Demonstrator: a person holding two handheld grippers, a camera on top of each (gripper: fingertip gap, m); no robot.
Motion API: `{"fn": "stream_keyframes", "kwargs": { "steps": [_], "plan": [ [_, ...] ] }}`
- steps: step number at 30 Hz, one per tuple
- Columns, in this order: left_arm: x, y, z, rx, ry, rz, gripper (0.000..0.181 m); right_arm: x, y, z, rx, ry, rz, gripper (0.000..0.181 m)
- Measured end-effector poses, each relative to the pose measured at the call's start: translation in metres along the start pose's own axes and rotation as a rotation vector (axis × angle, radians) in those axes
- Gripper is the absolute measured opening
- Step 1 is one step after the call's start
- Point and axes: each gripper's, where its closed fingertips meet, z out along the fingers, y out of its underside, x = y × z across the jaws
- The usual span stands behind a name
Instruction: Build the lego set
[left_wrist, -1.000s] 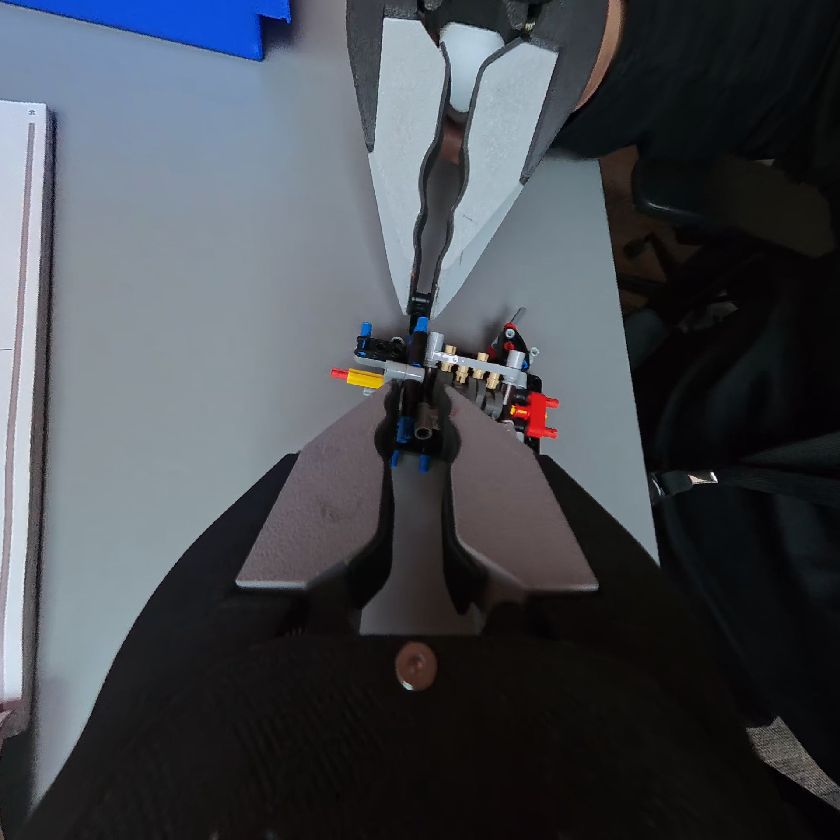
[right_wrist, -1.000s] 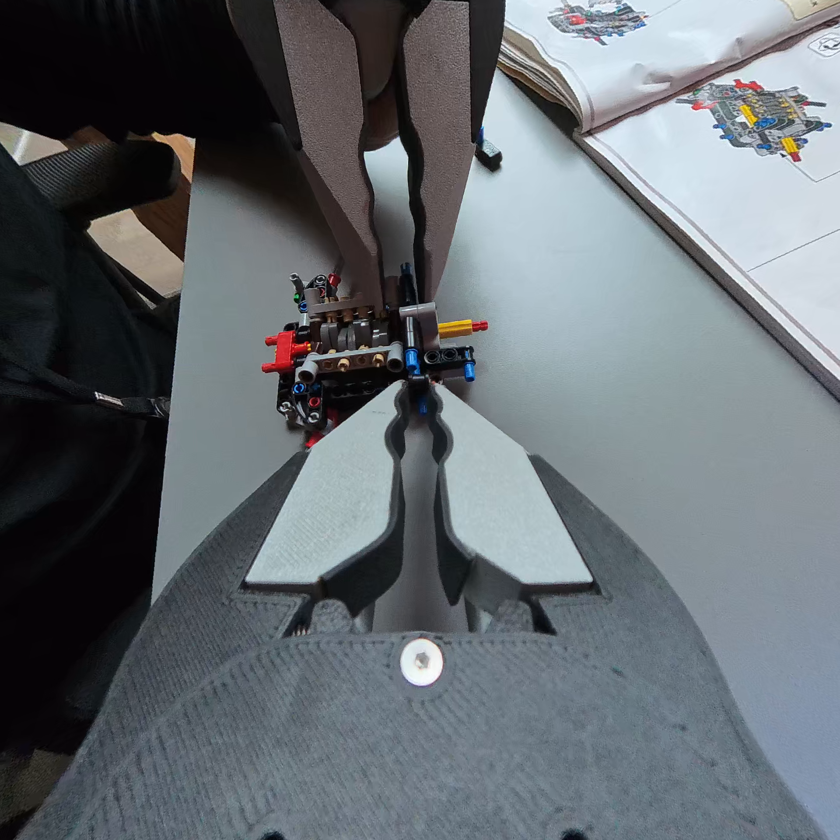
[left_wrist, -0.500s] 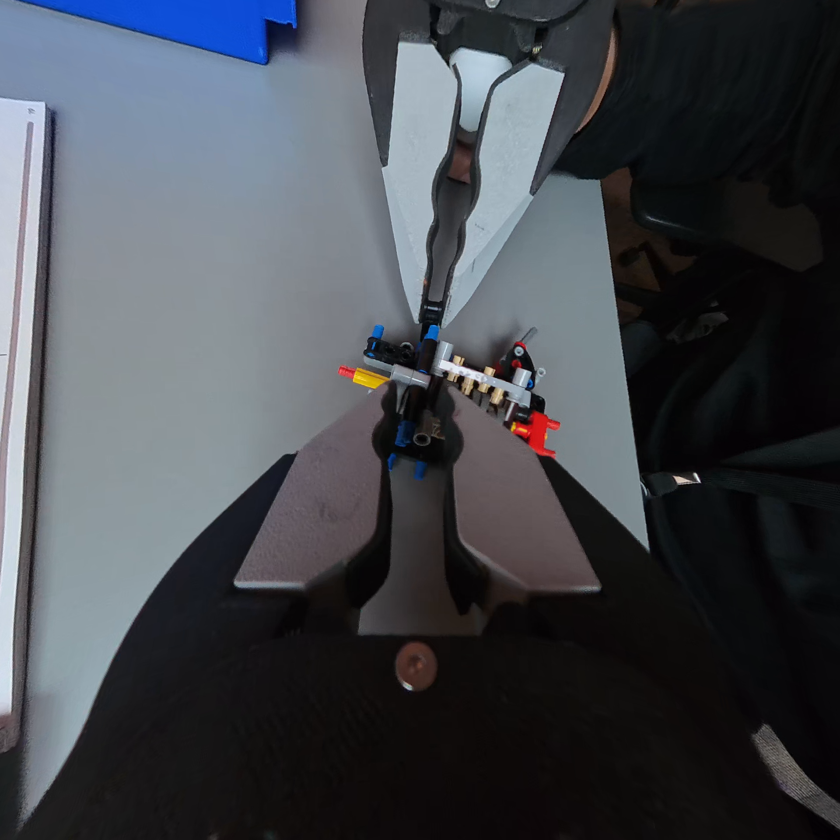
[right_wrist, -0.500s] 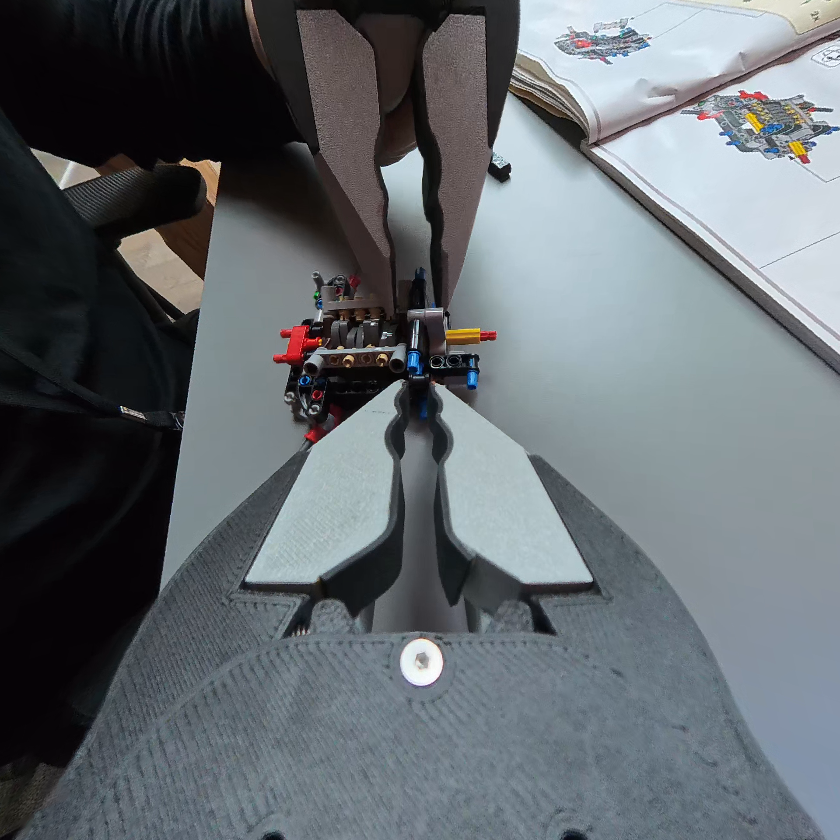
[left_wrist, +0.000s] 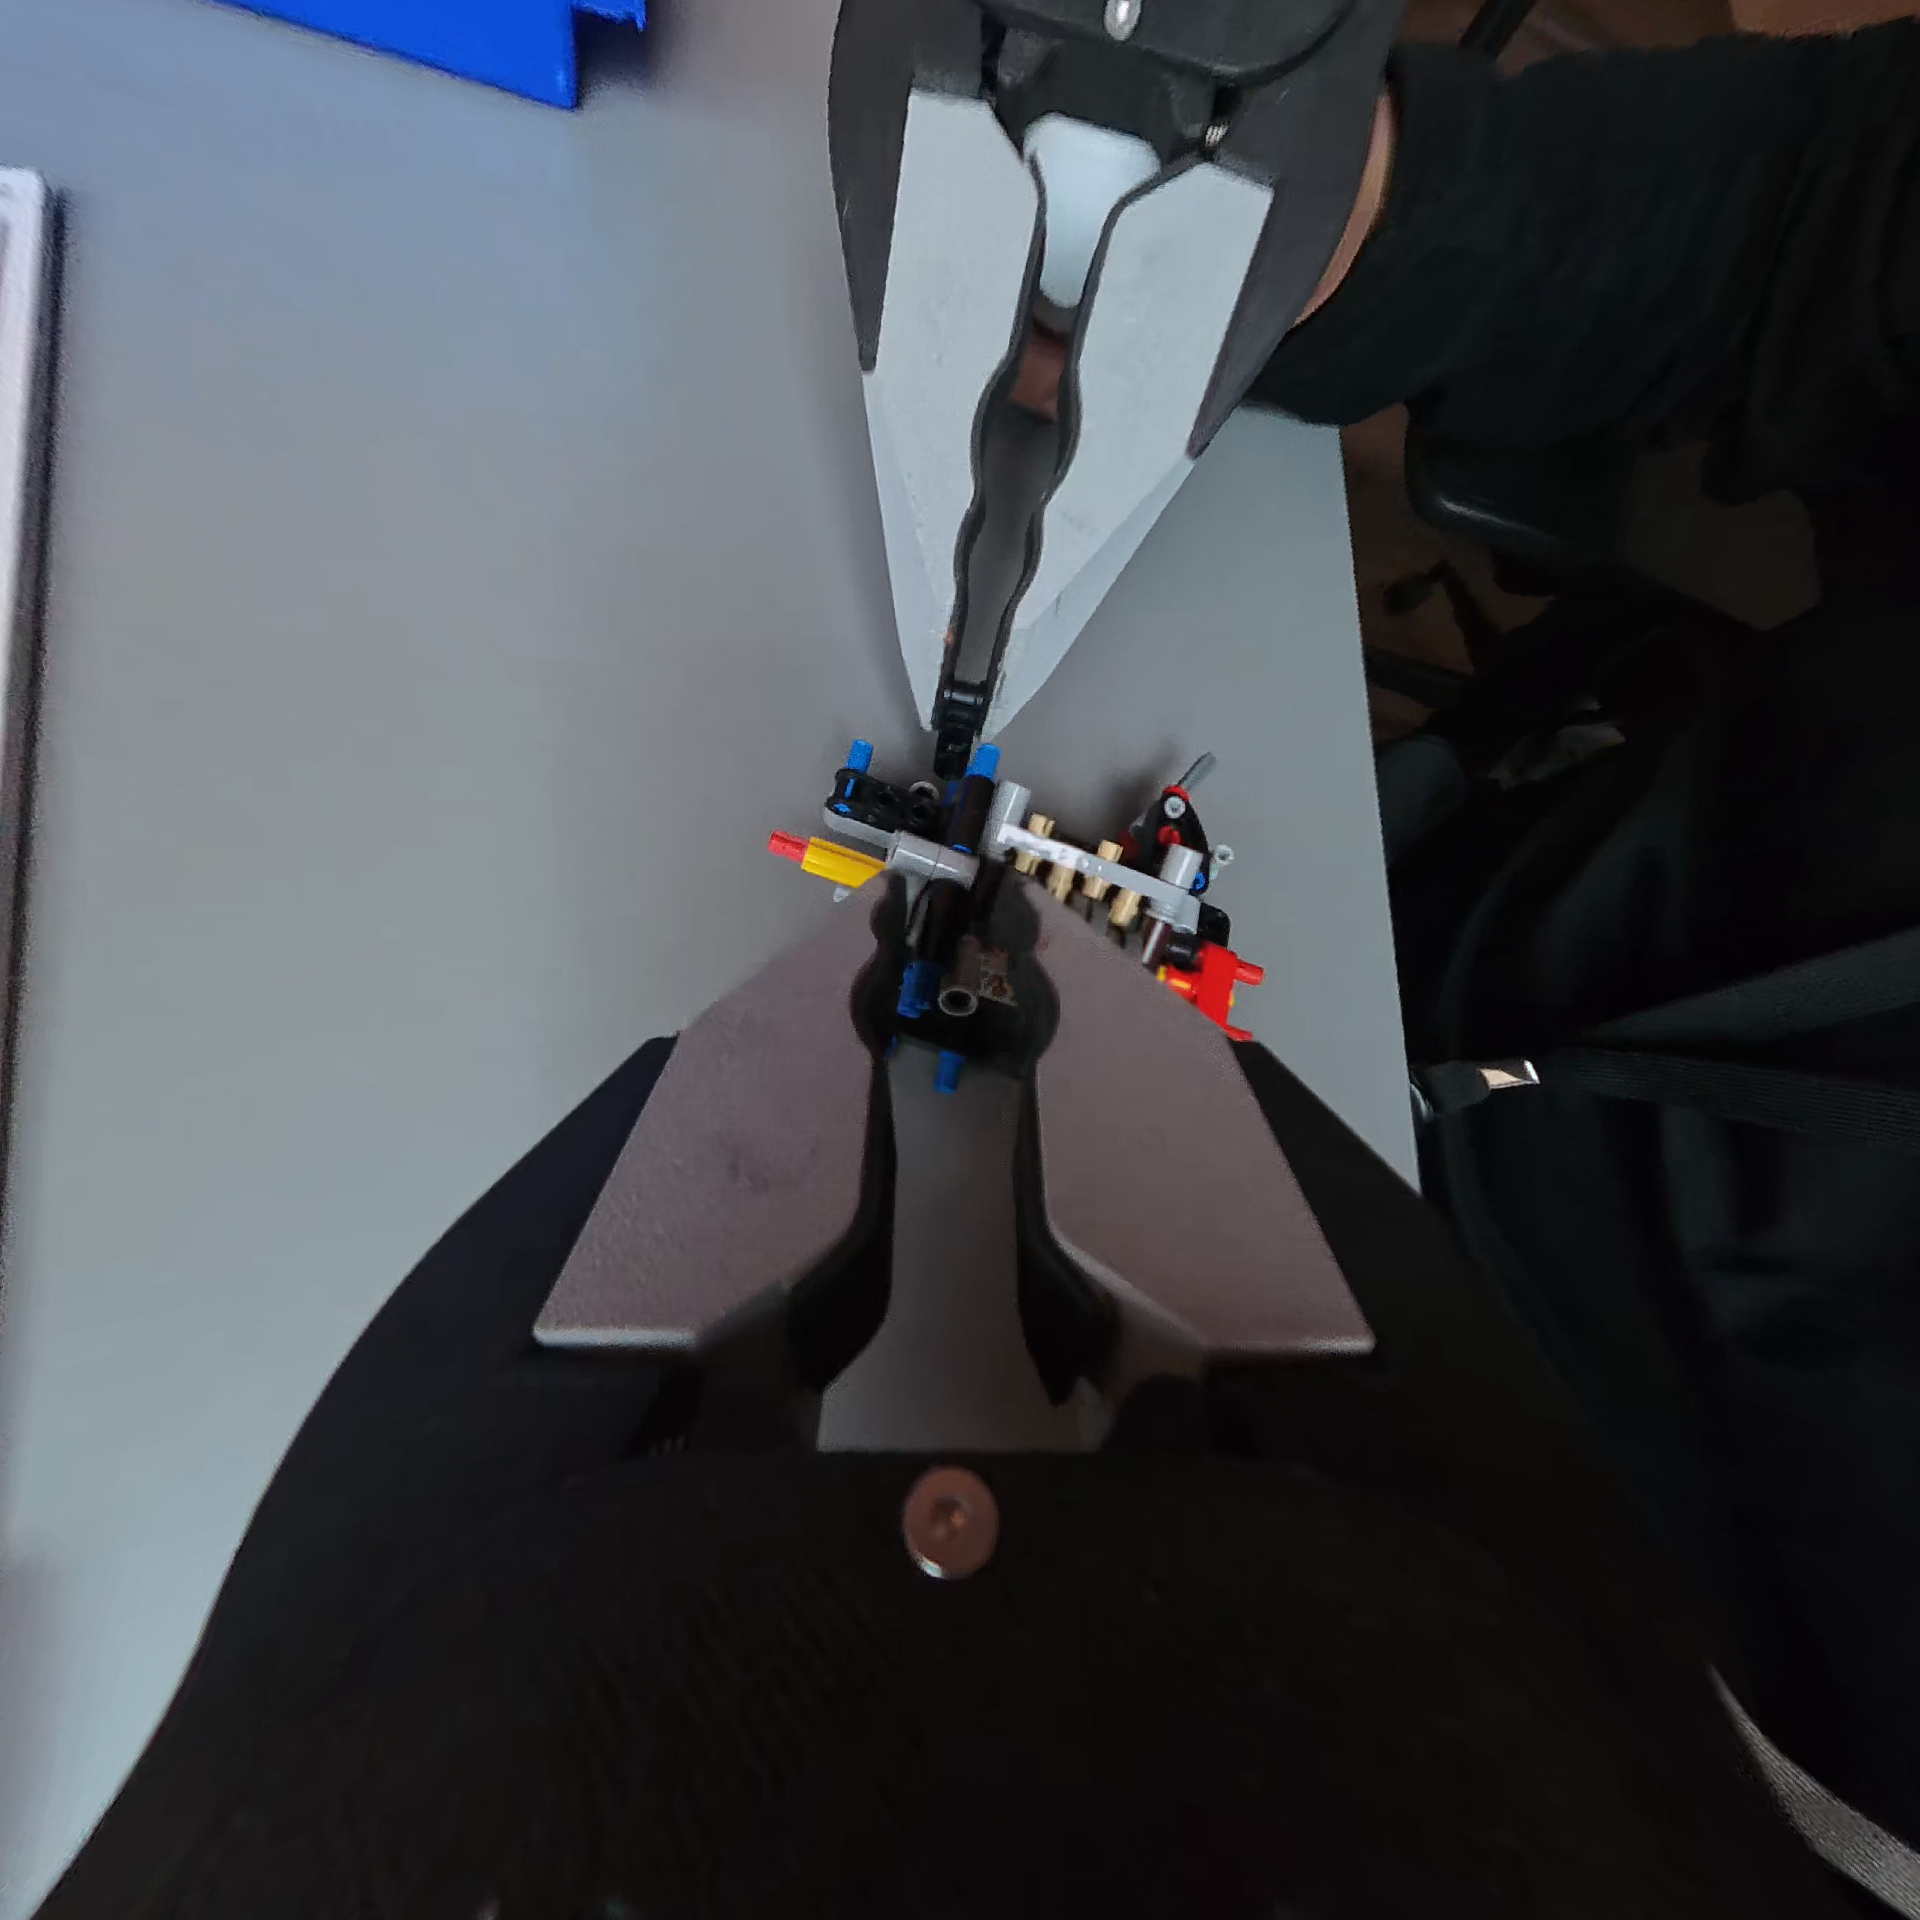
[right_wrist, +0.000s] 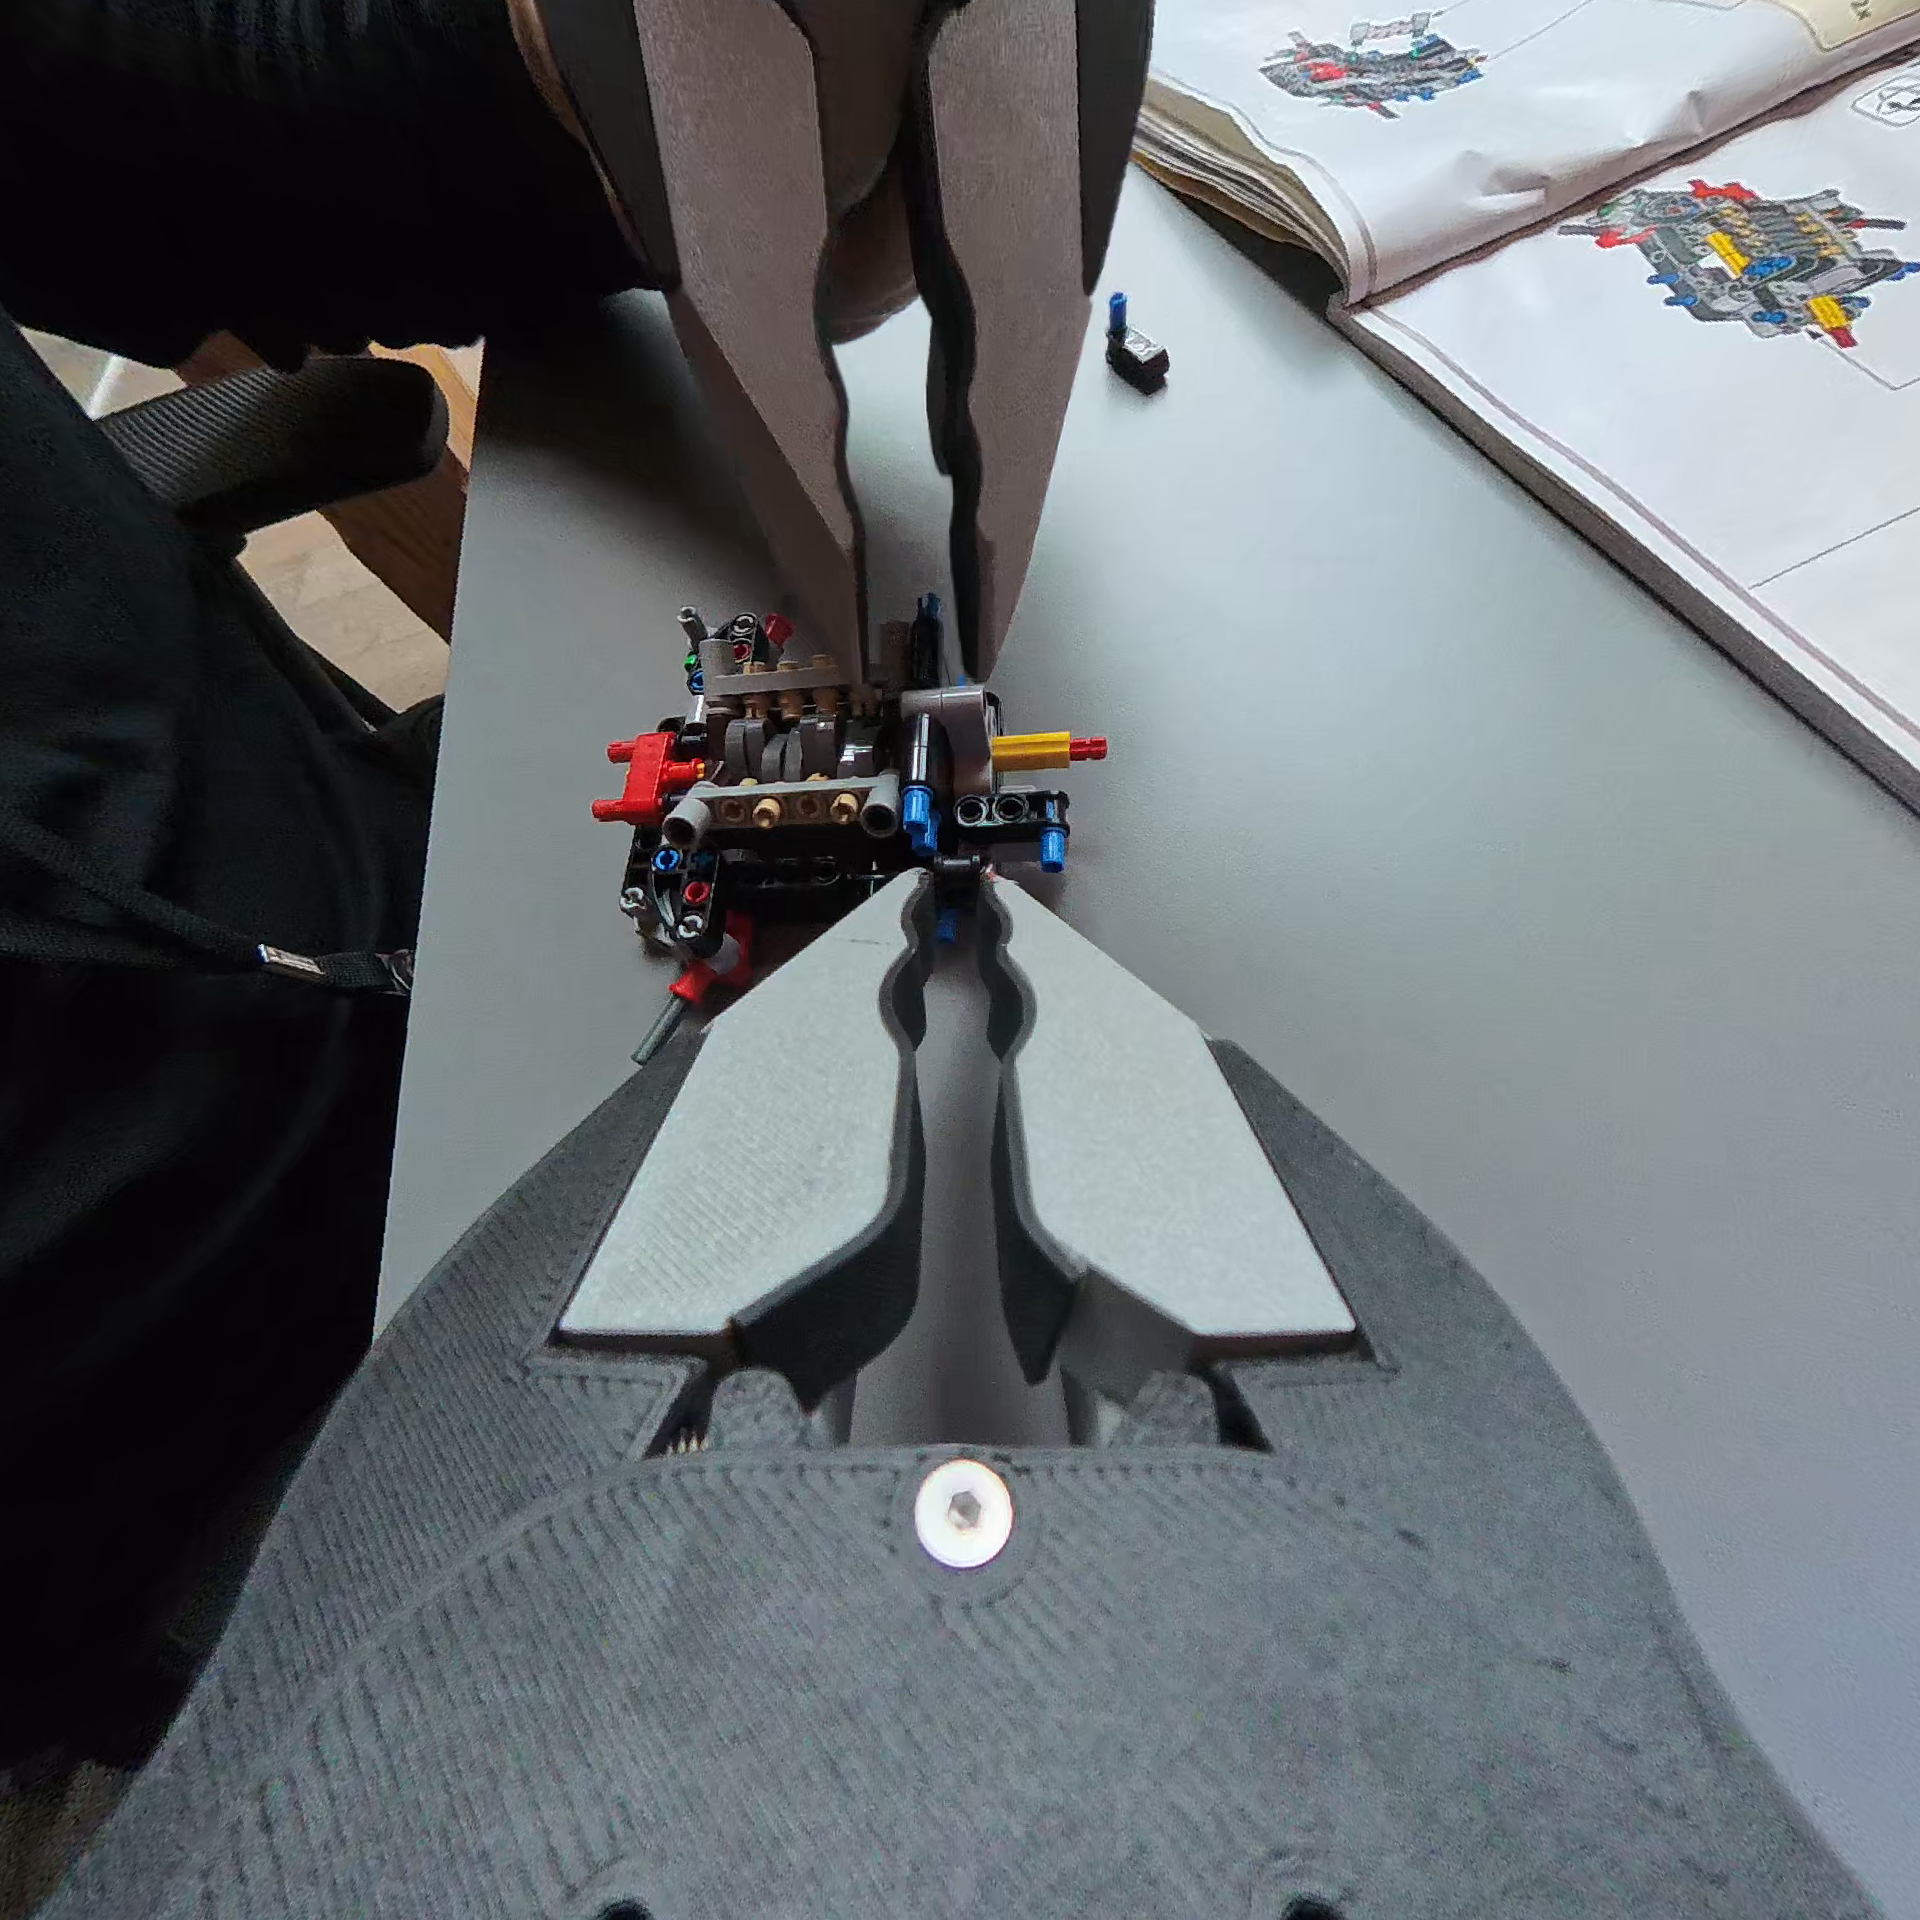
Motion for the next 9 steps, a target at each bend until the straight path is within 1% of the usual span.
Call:
{"fn": "stream_keyframes", "kwargs": {
  "steps": [2,4,7,9],
  "plan": [
    [-0.001,-0.008,-0.006,0.017,-0.022,0.033,0.018,-0.001,-0.002,0.0,0.011,-0.003,-0.003,0.004],
    [-0.004,-0.01,-0.006,-0.01,-0.05,0.069,0.02,-0.002,-0.002,0.0,0.016,-0.003,-0.007,0.004],
    [-0.001,-0.008,0.001,-0.063,-0.029,0.101,0.025,-0.004,-0.003,0.0,0.02,-0.004,-0.016,0.004],
    [0.001,-0.005,0.007,-0.097,-0.014,0.125,0.024,-0.004,-0.003,0.0,0.022,-0.004,-0.015,0.004]
  ]
}}
